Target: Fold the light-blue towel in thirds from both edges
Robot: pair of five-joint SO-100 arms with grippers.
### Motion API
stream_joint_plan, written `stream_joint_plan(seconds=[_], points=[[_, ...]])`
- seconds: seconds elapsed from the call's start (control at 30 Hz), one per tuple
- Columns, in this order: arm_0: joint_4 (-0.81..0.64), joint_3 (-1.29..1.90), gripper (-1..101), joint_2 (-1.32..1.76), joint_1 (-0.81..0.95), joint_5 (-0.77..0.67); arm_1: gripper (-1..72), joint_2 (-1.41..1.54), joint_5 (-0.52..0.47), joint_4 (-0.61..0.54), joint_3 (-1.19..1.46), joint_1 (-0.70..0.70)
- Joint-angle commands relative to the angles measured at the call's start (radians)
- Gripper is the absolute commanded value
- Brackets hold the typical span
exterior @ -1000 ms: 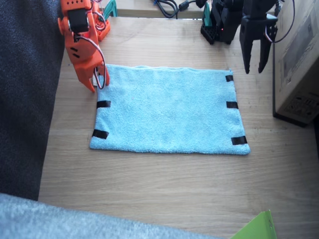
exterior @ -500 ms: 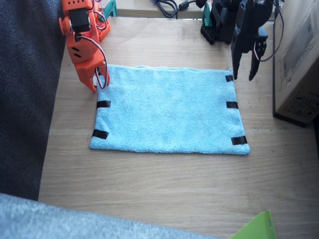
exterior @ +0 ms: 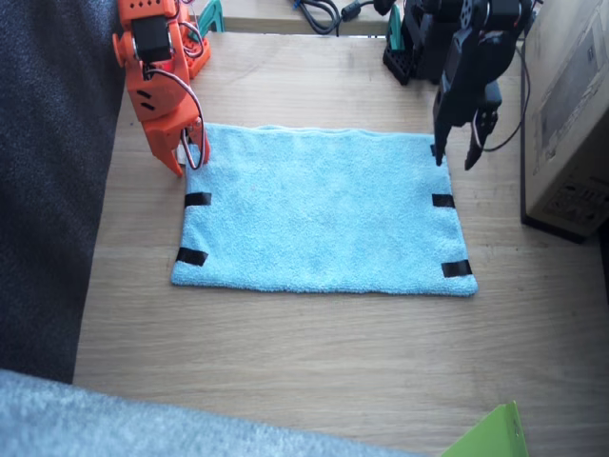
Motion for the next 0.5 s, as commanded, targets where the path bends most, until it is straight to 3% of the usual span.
stream_joint_plan(seconds=[0.0, 0.47], points=[[0.012, -0.035, 27, -0.012, 0.000, 0.009, 26.0, 0.011, 0.003, 0.005, -0.020, 0.029], [0.057, -0.137, 25, -0.184, -0.020, 0.009, 25.8, -0.003, -0.006, 0.000, -0.020, 0.029]])
